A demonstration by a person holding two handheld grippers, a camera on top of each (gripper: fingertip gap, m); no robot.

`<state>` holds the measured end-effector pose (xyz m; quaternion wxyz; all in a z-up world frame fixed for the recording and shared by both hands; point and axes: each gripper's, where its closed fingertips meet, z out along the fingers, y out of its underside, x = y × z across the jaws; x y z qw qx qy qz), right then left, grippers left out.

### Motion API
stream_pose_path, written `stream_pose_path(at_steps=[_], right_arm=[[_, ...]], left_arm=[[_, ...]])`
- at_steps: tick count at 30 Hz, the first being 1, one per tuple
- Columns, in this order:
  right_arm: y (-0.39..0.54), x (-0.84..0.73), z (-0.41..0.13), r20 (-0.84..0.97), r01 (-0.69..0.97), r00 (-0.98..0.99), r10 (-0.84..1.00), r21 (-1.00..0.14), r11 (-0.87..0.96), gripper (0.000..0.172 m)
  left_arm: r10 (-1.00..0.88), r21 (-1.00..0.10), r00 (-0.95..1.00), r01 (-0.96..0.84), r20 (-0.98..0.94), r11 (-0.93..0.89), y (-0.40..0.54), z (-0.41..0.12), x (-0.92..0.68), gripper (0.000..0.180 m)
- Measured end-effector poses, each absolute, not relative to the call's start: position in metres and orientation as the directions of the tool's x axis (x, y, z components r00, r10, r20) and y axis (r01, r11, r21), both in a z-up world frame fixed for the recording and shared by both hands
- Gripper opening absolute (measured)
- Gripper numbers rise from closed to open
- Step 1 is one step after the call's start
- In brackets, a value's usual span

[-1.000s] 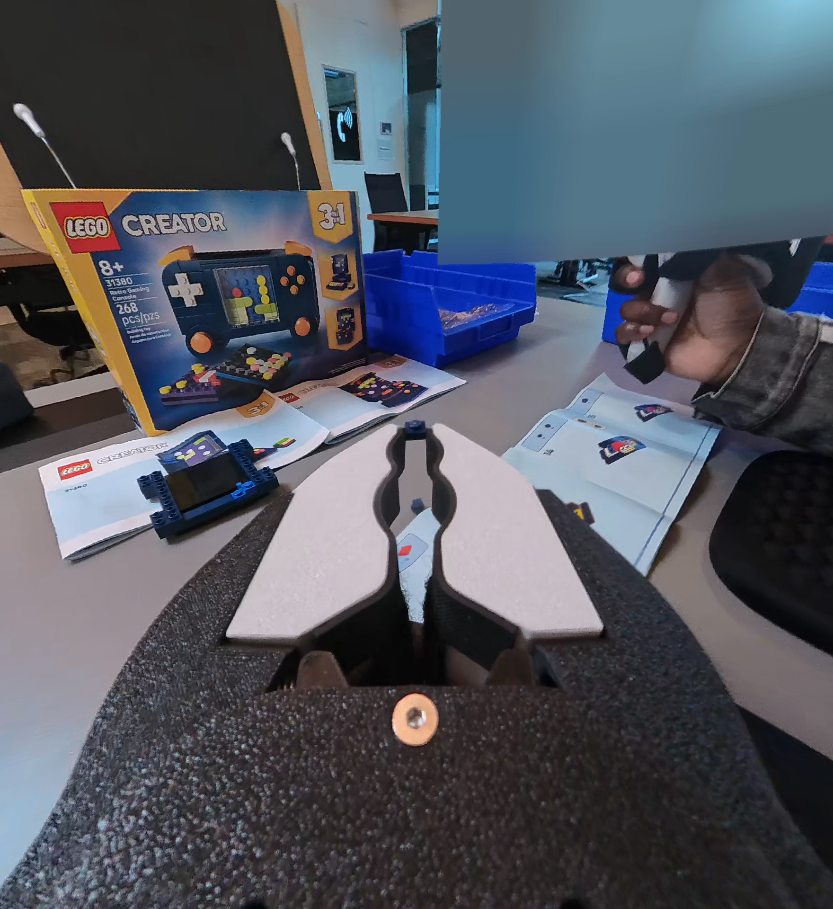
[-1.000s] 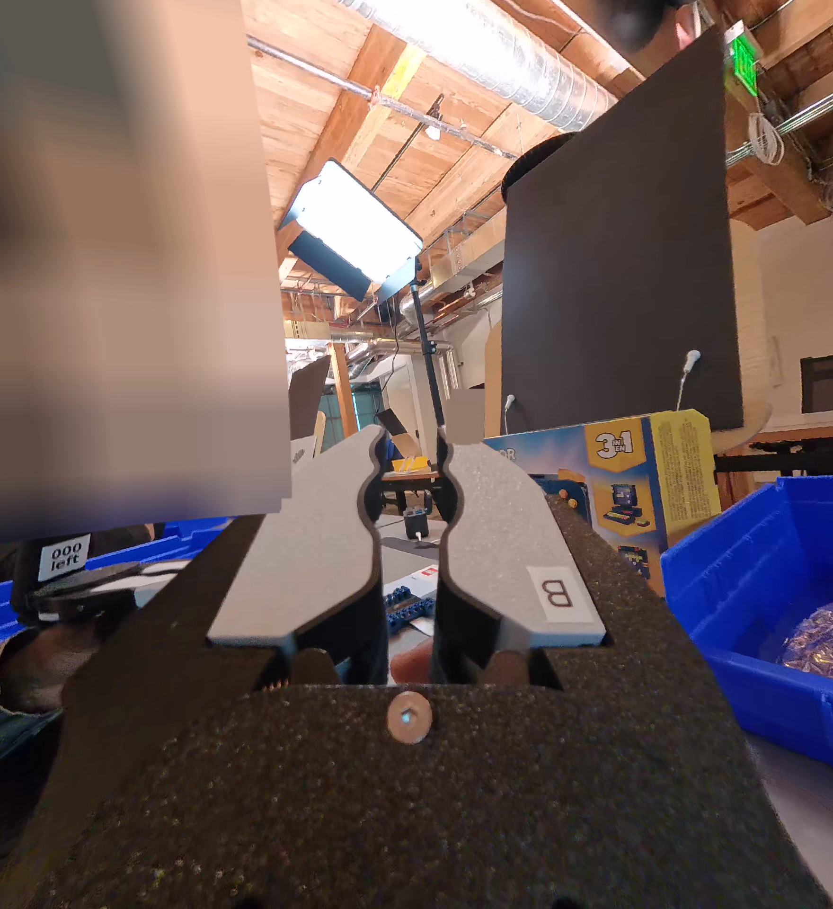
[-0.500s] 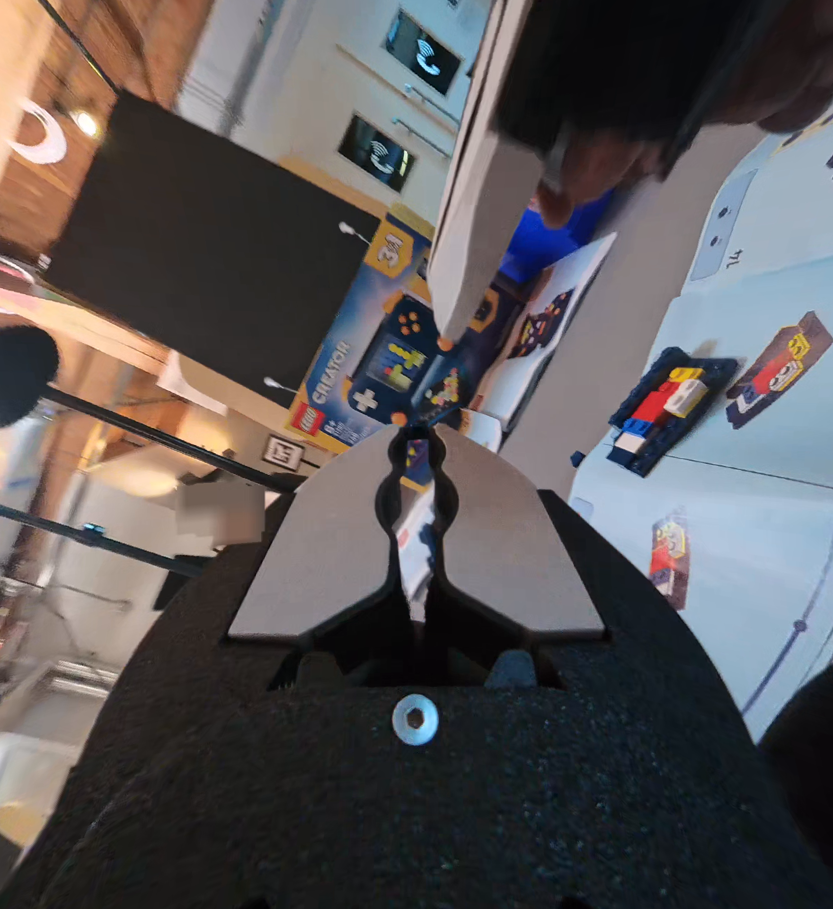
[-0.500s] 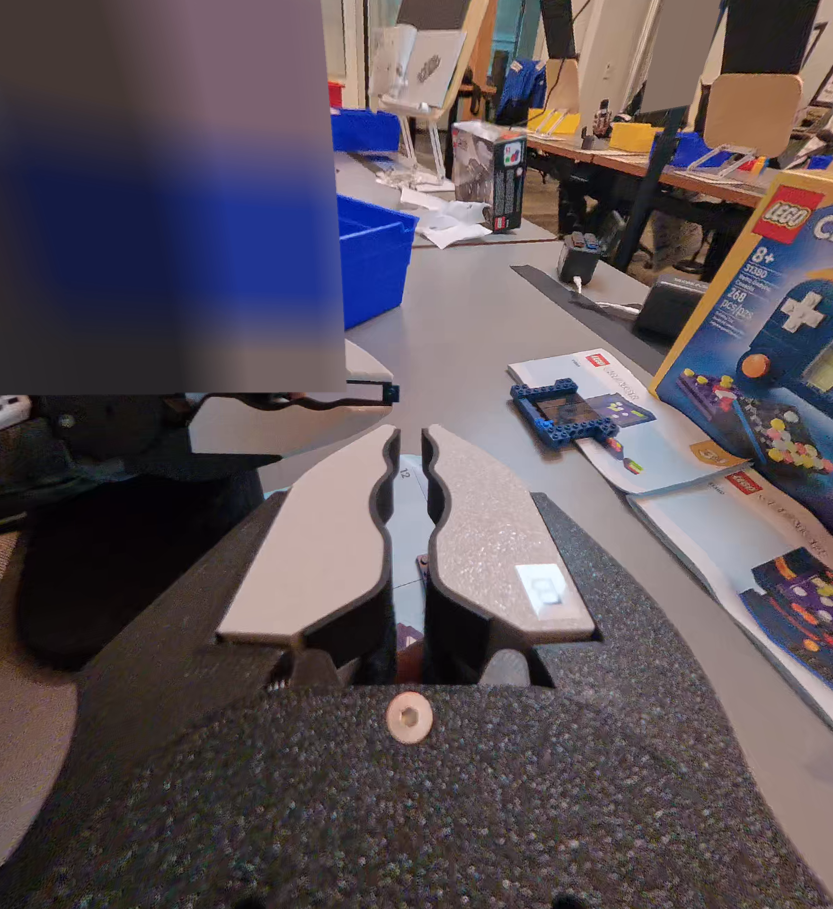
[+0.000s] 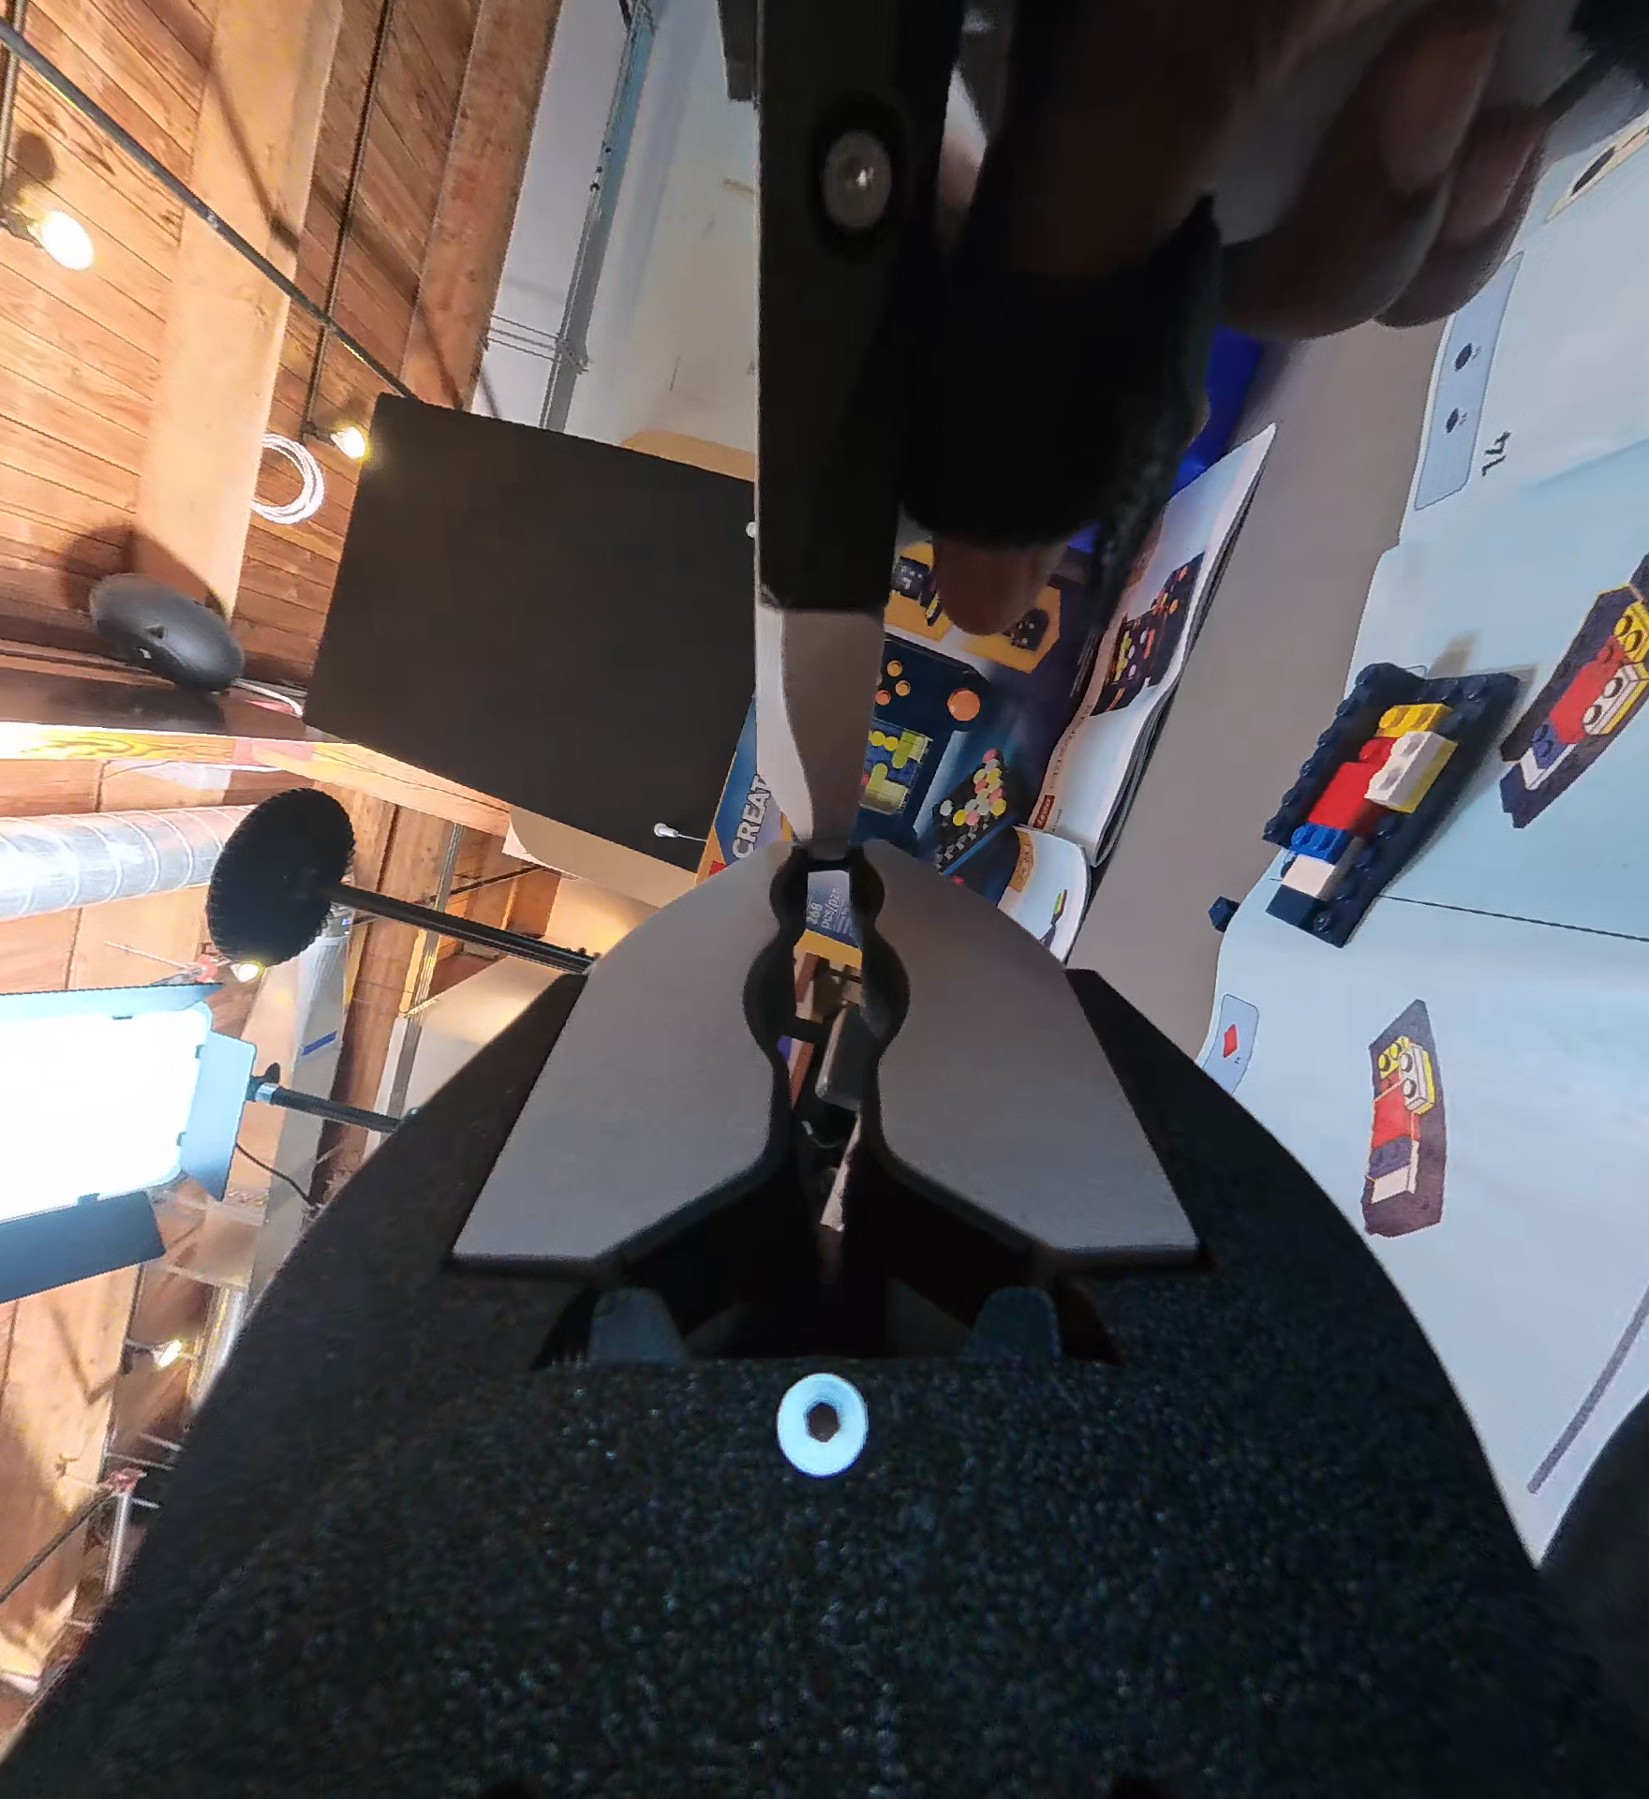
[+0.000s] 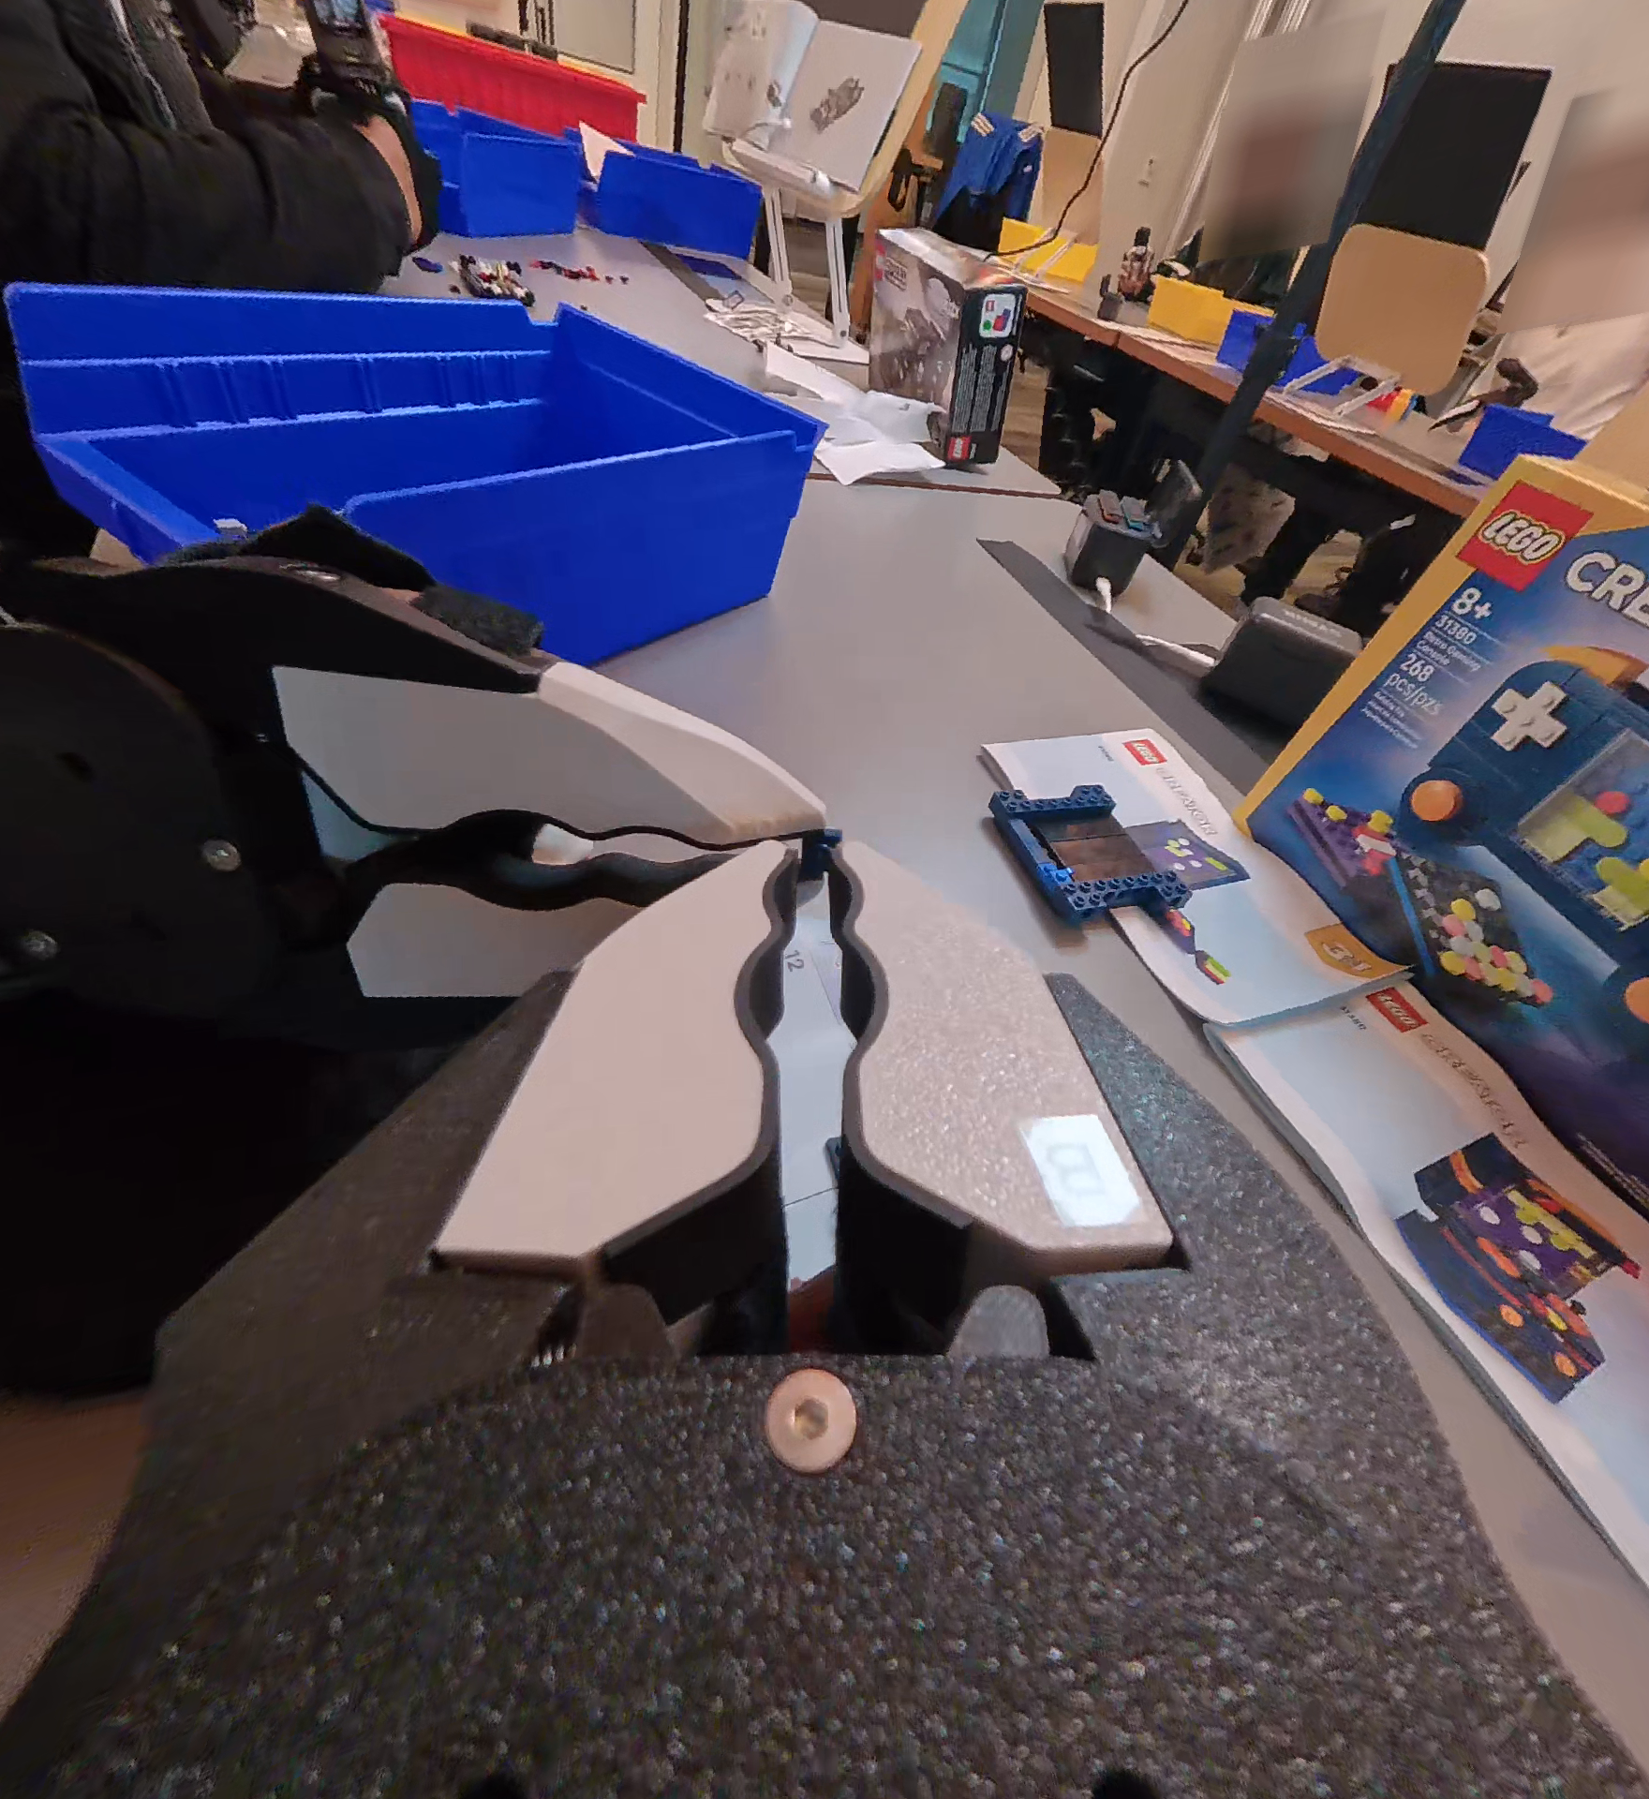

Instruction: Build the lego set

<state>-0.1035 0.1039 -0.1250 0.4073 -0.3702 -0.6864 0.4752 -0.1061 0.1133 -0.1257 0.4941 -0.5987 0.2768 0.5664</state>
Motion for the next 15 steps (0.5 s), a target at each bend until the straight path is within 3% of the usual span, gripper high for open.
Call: stream_pose_path(at_steps=[15], right_arm=[[0.1054,-0.1027,-0.1276,0.23,0.116,-0.396,0.889,-0.948,0.297,0.004]], left_arm=[[0.214,-0.251,0.183,-0.901,-0.959,-0.354,0.1142,-0.1269,-0.1035,0.007]])
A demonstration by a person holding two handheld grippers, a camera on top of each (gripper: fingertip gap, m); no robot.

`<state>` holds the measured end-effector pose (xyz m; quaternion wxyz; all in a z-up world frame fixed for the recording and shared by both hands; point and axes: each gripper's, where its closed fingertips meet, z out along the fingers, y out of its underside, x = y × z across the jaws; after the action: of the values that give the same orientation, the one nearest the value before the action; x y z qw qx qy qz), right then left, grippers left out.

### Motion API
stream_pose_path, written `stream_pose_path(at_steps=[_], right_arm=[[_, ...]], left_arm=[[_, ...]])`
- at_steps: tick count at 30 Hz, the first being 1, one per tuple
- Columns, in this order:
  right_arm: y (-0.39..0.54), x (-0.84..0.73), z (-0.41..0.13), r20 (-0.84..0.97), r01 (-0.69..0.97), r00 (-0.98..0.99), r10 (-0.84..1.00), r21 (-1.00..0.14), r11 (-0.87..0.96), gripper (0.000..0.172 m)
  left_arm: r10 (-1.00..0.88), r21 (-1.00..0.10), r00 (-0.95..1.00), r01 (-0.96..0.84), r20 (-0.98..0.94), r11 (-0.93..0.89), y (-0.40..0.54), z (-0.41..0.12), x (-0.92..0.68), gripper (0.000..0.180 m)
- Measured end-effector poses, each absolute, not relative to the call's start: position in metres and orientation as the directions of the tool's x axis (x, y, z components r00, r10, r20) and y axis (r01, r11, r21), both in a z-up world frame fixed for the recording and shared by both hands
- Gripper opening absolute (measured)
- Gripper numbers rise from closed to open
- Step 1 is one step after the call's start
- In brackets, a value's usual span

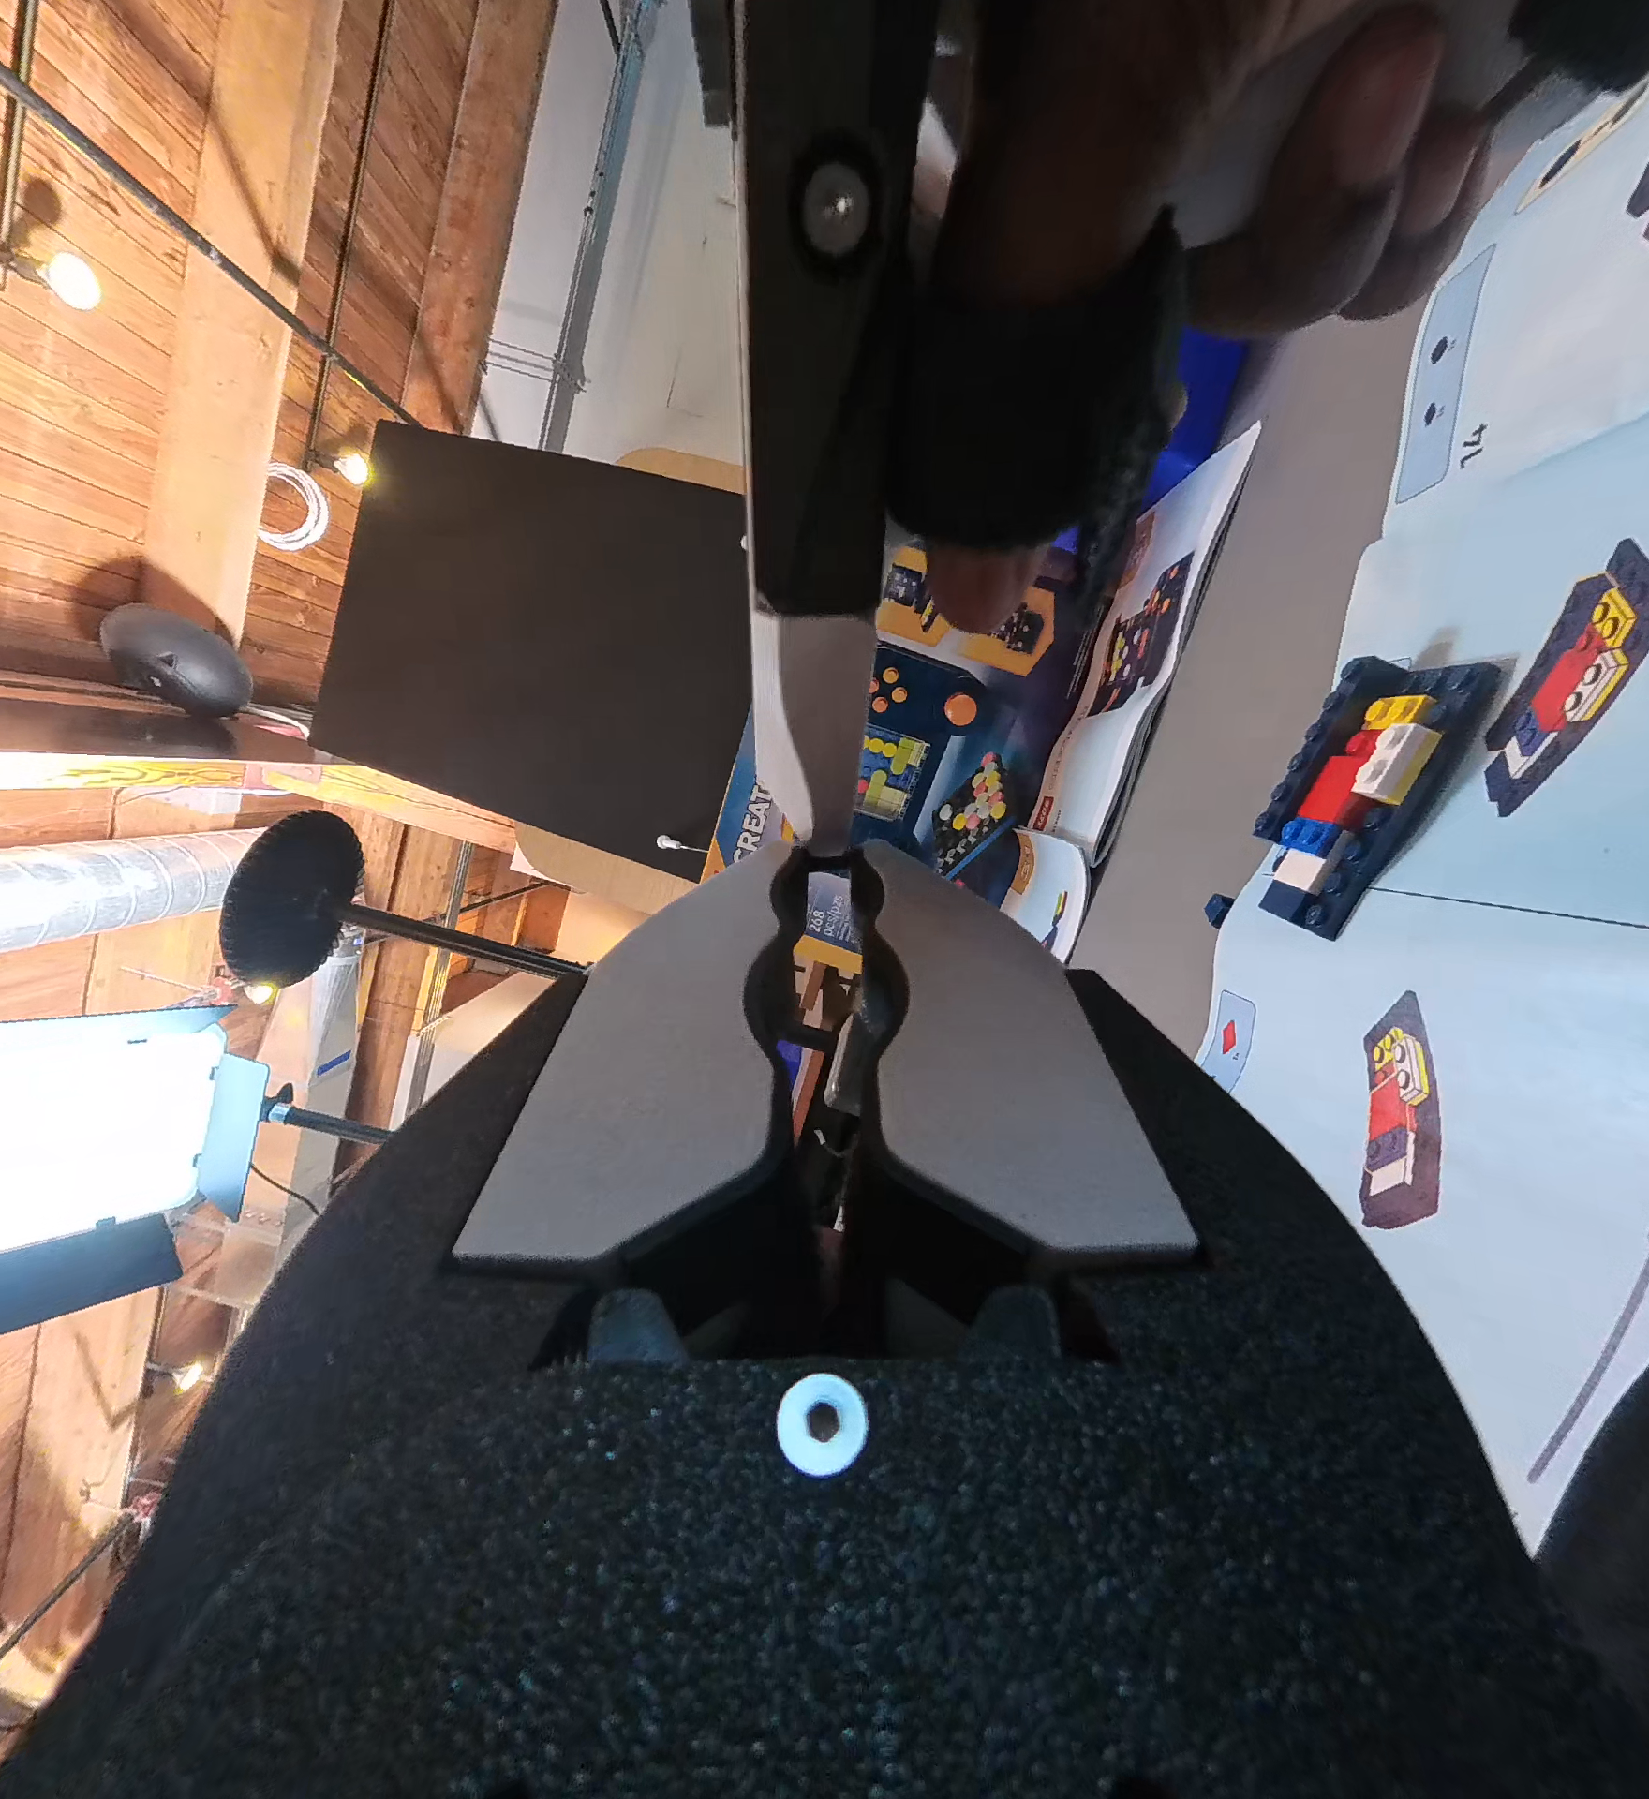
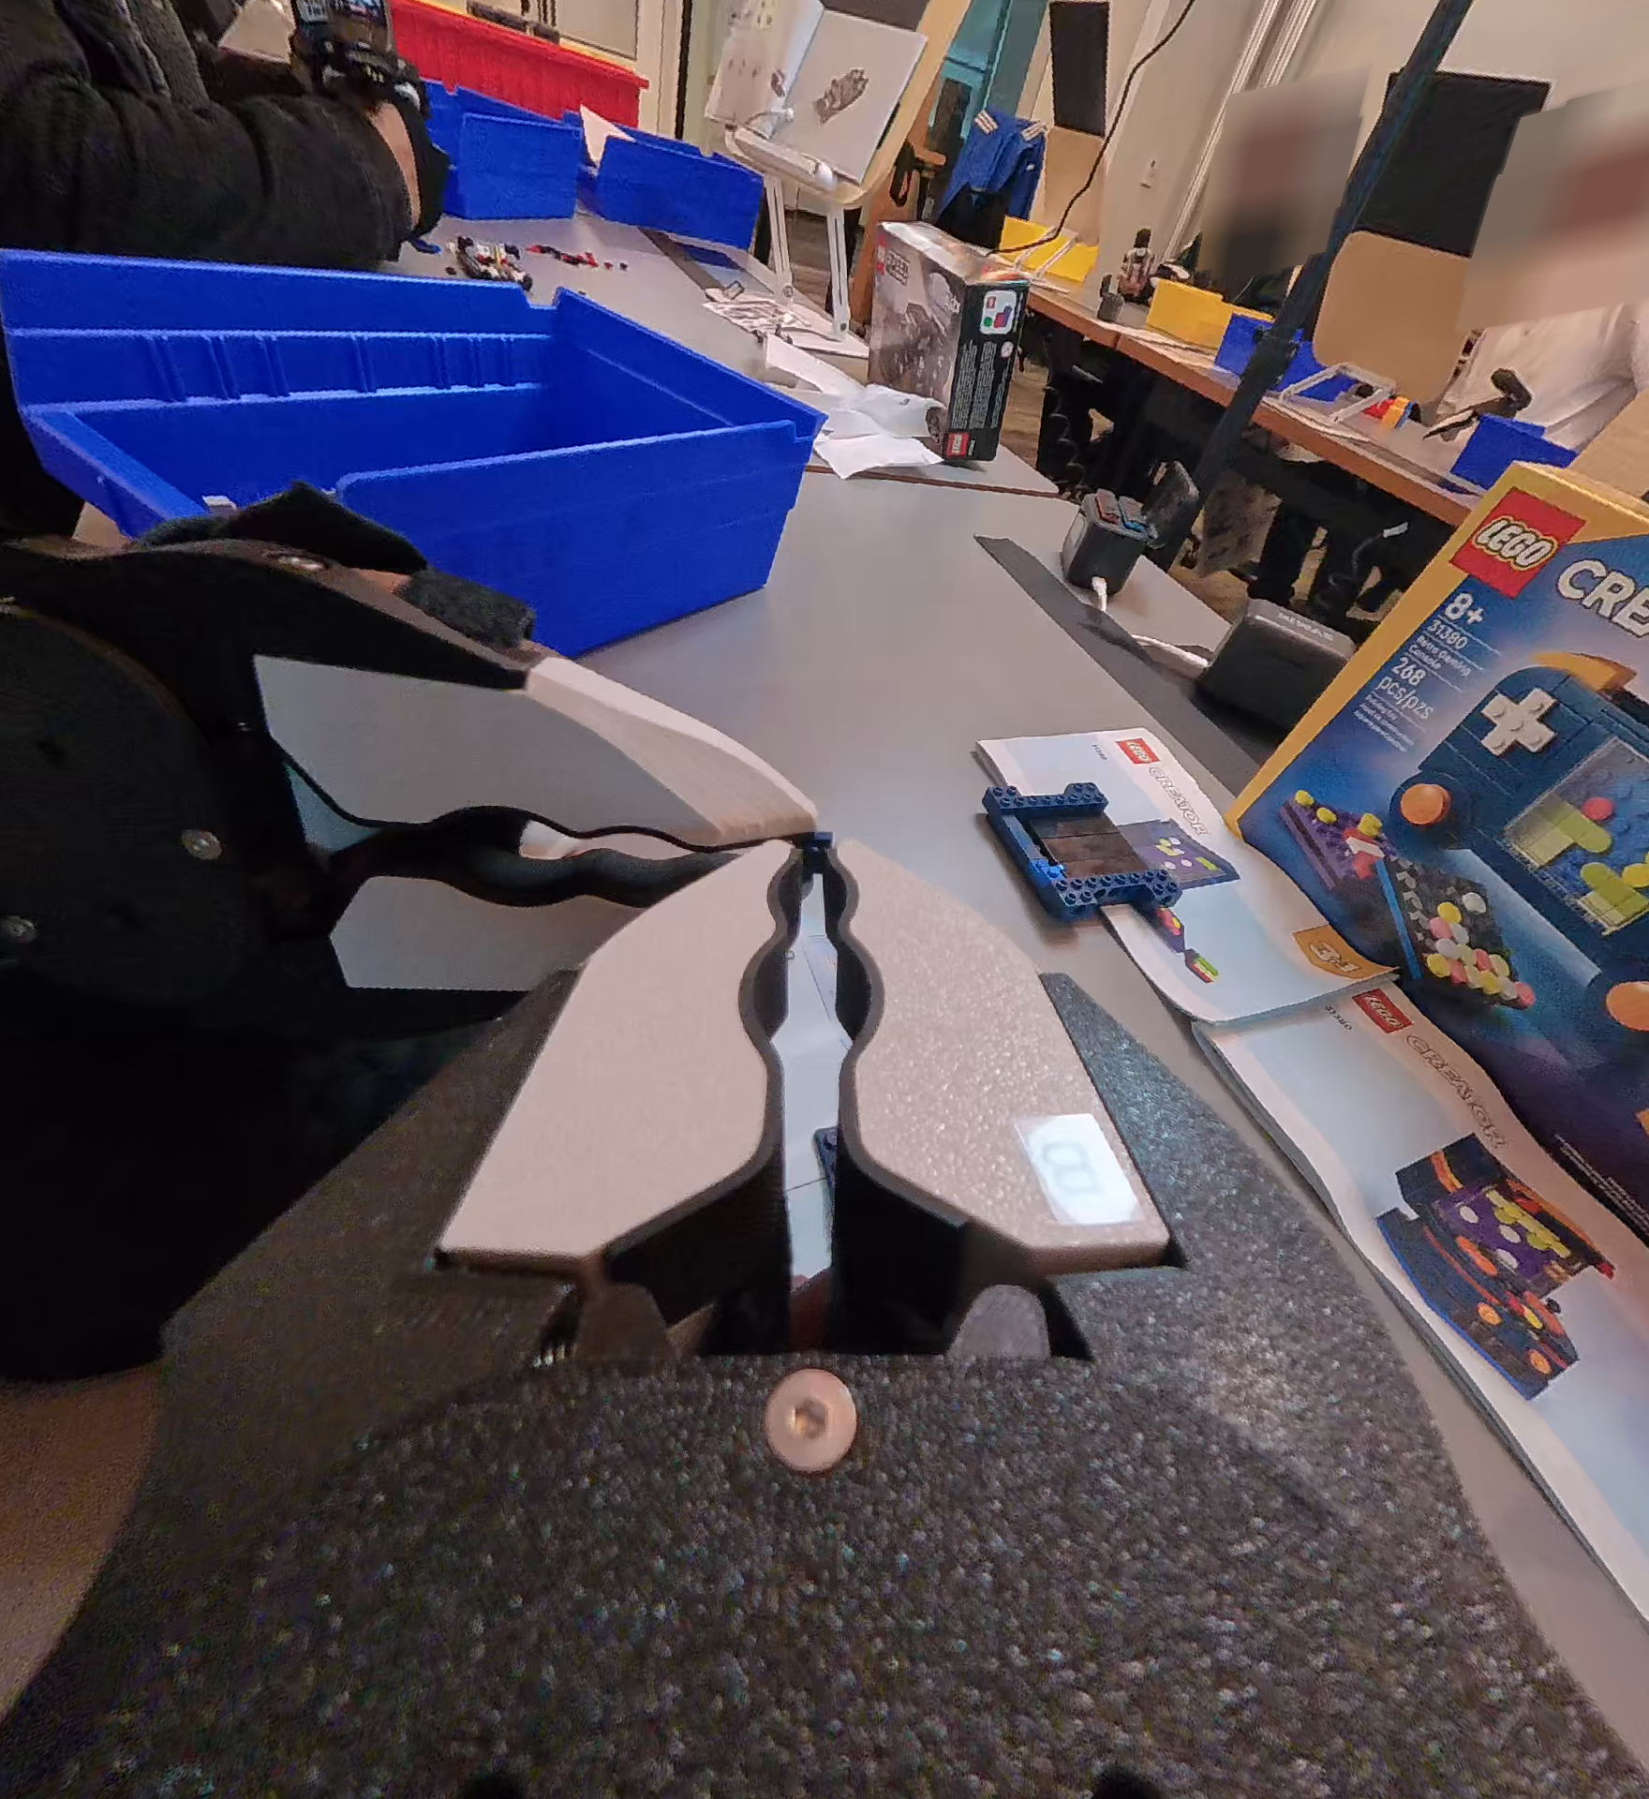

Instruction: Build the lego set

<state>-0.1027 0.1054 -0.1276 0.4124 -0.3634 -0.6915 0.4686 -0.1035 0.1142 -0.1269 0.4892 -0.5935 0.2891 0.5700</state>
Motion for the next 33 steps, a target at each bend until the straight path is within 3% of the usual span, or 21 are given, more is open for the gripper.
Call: stream_pose_path(at_steps=[8,13,16,19,22,33], right_arm=[[0.105,-0.102,-0.128,0.229,0.106,-0.407,0.884,-0.95,0.295,0.0],[0.111,-0.102,-0.125,0.198,0.091,-0.417,0.887,-0.962,0.258,0.004],[0.106,-0.098,-0.121,0.077,0.088,-0.517,0.852,-0.986,0.142,0.005],[0.101,-0.089,-0.114,-0.157,0.148,-0.666,0.729,-0.986,-0.078,0.02],[0.105,-0.082,-0.107,-0.304,0.194,-0.722,0.621,-0.951,-0.24,0.019],[0.092,-0.073,-0.12,-0.237,0.224,-0.78,0.579,-0.97,-0.096,0.017]], left_arm=[[0.213,-0.263,0.2,-0.906,-0.956,-0.332,0.115,-0.126,-0.099,0.007],[0.208,-0.37,0.317,-0.875,-0.925,-0.312,0.112,-0.127,-0.104,0.007],[0.233,-0.43,0.377,-0.867,-0.896,-0.251,0.11,-0.121,-0.102,0.006],[0.235,-0.458,0.421,-0.878,-0.876,-0.135,0.107,-0.114,-0.09,0.007],[0.245,-0.456,0.428,-0.887,-0.87,-0.069,0.103,-0.108,-0.083,0.006],[0.19,-0.34,0.328,-0.94,-0.925,-0.035,0.105,-0.115,-0.065,0.007]])
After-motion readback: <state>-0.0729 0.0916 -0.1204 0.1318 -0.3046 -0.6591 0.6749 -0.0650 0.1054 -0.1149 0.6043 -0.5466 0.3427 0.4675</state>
